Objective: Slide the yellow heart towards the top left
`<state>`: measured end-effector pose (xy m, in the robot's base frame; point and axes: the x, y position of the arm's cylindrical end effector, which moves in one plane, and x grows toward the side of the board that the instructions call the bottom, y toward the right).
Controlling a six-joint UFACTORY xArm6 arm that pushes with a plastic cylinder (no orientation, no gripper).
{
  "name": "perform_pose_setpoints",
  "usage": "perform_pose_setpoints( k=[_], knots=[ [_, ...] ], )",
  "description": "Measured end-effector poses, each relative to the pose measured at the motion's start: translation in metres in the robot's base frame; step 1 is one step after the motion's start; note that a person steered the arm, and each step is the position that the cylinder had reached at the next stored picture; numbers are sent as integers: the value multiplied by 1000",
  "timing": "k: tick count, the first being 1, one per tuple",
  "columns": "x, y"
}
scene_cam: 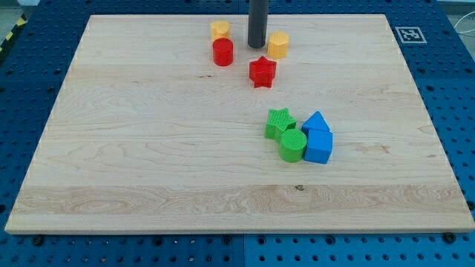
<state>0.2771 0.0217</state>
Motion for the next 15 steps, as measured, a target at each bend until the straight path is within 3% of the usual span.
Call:
perform_pose_setpoints(
  k=[5, 8, 13, 15],
  knots=[
    [-43, -142],
    [-73, -96],
    [-75, -192],
    [-74, -149]
  ],
)
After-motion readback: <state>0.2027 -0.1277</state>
